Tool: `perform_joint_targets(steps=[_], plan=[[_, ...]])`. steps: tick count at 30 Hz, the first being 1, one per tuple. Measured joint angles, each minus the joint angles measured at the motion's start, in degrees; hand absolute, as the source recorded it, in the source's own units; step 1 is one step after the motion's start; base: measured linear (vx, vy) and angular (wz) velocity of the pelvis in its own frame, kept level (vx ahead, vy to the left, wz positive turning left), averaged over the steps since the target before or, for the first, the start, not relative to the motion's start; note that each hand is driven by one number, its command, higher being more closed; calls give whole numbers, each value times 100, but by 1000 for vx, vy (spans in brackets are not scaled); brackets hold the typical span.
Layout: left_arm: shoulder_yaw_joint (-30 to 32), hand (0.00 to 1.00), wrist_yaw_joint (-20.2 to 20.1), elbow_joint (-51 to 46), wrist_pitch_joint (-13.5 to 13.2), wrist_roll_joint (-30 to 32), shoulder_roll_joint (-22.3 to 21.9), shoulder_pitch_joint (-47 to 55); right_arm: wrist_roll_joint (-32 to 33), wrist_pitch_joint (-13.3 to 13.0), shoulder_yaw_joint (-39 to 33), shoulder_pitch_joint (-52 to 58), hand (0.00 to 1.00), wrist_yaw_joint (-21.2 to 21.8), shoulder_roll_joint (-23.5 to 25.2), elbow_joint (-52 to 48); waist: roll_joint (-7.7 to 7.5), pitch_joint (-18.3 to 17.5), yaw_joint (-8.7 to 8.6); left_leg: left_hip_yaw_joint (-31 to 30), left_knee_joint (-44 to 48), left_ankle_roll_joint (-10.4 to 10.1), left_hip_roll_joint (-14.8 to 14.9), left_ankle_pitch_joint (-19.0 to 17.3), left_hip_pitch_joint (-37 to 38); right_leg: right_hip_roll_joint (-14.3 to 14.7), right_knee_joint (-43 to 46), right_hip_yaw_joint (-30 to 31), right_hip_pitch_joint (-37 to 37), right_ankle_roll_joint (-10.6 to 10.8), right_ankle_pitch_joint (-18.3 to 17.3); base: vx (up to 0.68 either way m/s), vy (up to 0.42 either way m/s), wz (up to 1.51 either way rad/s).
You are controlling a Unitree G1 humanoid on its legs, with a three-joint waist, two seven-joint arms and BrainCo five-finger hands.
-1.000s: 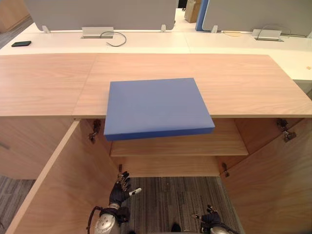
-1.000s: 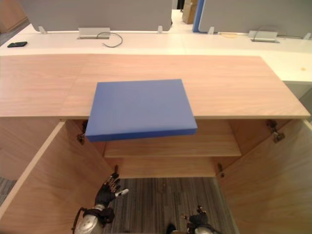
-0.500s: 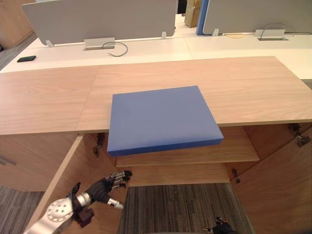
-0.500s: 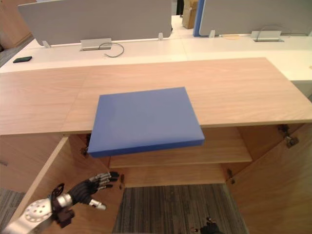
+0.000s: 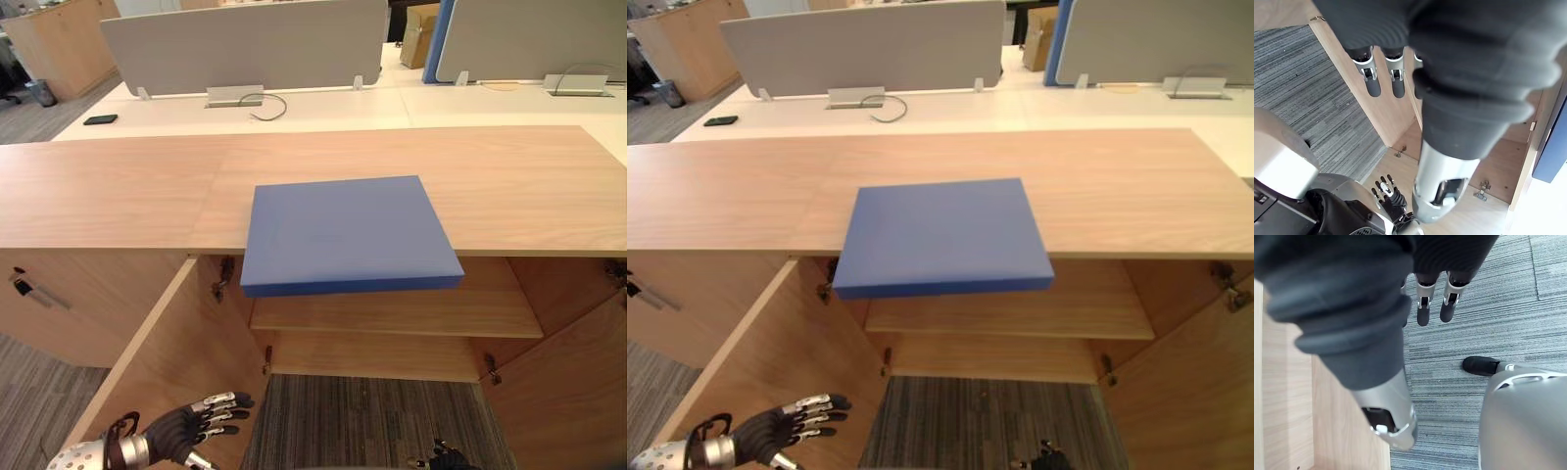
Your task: Walk over to the cabinet, pick up the folder, carry it to the office cabinet, place the folder inside the office cabinet, then close the office cabinet door
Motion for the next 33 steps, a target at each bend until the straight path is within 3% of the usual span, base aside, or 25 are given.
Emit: perform_joint_targets(steps=[3,7,8,11,13,14,16,18,21,27,33], plan=[[593,0,26,-239,36,-118,-401,76,-1,-9,11,67,0,2,-19,0,13,-12,45,-59,-103,5,-21,85,-9,0,-18,-12,-40,32,20,-152,-18,7],[2824,0,277,-621,-52,-1084,-1331,-648,-1,-36,101,224,0,4,-98,-3,-1,-189,220,-190,-376,-34,-55,305,-53,38,-63,-123,-112,44,29,-53,-30,14],[3541,0,423,-616,-148,-1272,-1619,-1048,-1,-71,99,234,0,6,-97,-2,-10,-230,277,-187,-367,-47,-38,320,-102,58,-51,-115,-153,38,45,12,-26,5],[4676,0,778,-617,-559,-1653,-2188,-1865,-7,-76,71,233,0,25,-90,9,-10,-229,344,-188,-356,-54,-13,325,-93,86,-51,-112,-133,34,46,0,0,0],[4895,0,930,-624,-734,-1681,-2505,-2078,-43,-77,44,208,0,29,-85,12,-11,-230,358,-190,-347,-55,-11,325,-86,86,-51,-108,-120,34,46,0,0,0],[4897,0,1169,-638,-889,-1652,-2821,-2132,-89,-75,41,161,0,30,-75,20,-13,-229,366,-189,-345,-56,-10,324,-78,85,-51,-96,-120,33,46,0,0,0],[4785,0,1508,-643,-929,-1498,-3051,-2086,-98,-62,40,128,0,27,-53,35,-30,-219,367,-187,-334,-58,-10,322,-61,82,-50,-81,-114,33,47,0,0,0],[4362,0,2250,-839,-944,-845,-3231,-1980,-96,29,6,77,0,-4,-17,95,-60,-187,396,-185,-325,-58,-9,318,-7,78,-45,-59,-61,32,46,-36,10,-1],[3952,0,2465,-1315,-944,-375,-3291,-1800,-84,107,-11,80,0,-16,6,124,-62,-170,394,-177,-286,-53,-7,282,9,74,-37,-14,-15,28,43,-58,15,-4],[3318,0,2440,-2056,-936,187,-3281,-1837,-80,148,-13,106,0,-16,22,238,-56,-141,287,-155,-229,-48,2,262,7,91,-15,29,-14,28,43,-46,8,-4],[2324,0,2842,-2474,-929,2736,-3157,-2449,-75,228,-18,31,0,-19,26,293,-69,-131,270,-146,-228,-49,3,262,9,95,-17,37,-15,29,44,0,0,0]])
